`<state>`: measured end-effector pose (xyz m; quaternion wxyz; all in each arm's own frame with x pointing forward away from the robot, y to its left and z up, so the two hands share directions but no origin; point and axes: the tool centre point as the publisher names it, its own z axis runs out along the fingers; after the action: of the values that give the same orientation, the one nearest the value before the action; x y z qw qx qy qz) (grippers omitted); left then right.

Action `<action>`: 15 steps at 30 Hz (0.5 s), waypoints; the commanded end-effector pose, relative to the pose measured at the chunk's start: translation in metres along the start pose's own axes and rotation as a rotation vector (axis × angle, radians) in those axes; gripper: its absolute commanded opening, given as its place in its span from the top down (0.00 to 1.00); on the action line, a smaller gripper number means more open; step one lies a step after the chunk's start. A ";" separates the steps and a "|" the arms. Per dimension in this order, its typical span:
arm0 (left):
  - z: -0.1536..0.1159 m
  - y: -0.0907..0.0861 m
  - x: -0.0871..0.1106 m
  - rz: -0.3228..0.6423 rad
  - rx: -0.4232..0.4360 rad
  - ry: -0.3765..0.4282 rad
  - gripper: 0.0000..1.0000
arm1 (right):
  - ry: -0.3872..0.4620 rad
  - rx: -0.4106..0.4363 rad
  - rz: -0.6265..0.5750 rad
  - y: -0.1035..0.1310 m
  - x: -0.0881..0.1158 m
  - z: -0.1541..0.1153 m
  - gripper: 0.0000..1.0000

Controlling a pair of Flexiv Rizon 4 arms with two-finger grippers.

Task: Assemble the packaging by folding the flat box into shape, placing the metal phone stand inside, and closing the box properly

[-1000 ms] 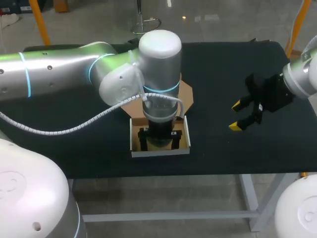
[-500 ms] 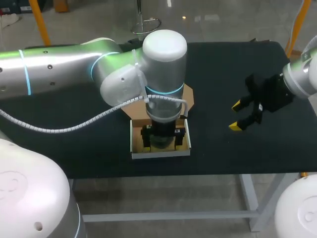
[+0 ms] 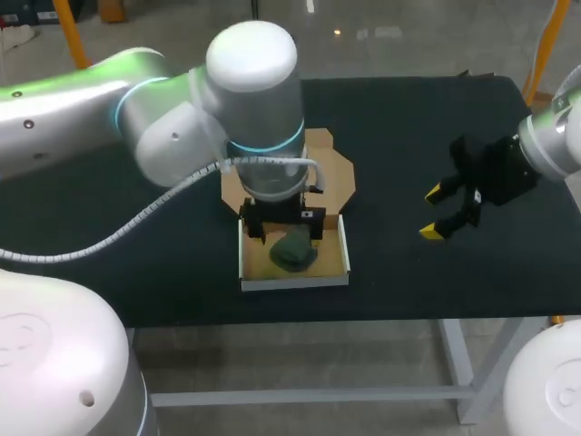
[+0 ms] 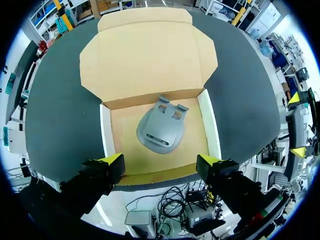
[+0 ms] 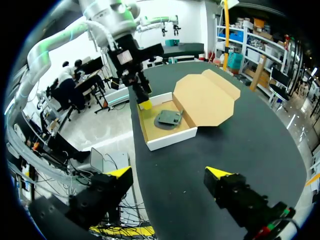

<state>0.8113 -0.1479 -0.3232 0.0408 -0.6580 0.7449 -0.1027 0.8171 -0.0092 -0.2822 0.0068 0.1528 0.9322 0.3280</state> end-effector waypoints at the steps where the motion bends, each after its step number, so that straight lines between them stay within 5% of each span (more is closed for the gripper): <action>1: -0.020 0.000 -0.026 0.076 0.009 0.102 0.00 | 0.003 -0.002 -0.001 0.000 0.000 -0.001 0.00; 15: -0.041 -0.033 -0.072 0.309 0.046 0.267 0.00 | 0.003 -0.002 -0.001 0.000 0.000 -0.001 0.00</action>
<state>0.8430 -0.0911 -0.2837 0.0238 -0.5314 0.8315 -0.1605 0.8171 -0.0092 -0.2822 0.0068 0.1527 0.9322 0.3280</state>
